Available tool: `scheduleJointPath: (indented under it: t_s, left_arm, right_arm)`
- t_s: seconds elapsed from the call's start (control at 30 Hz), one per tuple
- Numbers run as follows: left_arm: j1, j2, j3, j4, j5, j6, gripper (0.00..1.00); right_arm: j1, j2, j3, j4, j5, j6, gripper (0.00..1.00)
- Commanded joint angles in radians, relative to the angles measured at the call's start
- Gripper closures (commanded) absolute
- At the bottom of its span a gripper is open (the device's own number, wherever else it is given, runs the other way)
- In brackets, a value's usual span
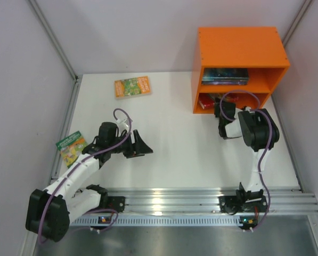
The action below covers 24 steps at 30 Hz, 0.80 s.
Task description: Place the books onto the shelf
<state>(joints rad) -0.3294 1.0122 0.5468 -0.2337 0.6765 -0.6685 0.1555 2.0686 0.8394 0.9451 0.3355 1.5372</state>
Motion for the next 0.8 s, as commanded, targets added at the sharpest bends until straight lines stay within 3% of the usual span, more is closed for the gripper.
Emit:
scheduleJointPath:
  t_s: [0.0, 0.2, 0.5, 0.77]
  left_arm:
    - [0.001, -0.035, -0.015, 0.017, 0.014, 0.02, 0.28]
    - [0.0, -0.024, -0.016, 0.019, 0.015, 0.018, 0.28]
    - [0.0, -0.034, -0.024, 0.023, 0.009, 0.003, 0.29]
    - [0.0, -0.041, -0.025, 0.023, 0.006, -0.011, 0.29]
  right_arm:
    - [0.033, -0.065, 0.027, -0.039, -0.01, -0.028, 0.74]
    - [0.055, -0.068, 0.027, -0.052, -0.032, -0.035, 0.73]
    - [0.069, -0.067, 0.038, -0.051, -0.107, -0.012, 0.52]
    - [0.064, -0.096, 0.029, -0.149, -0.17, -0.023, 0.52]
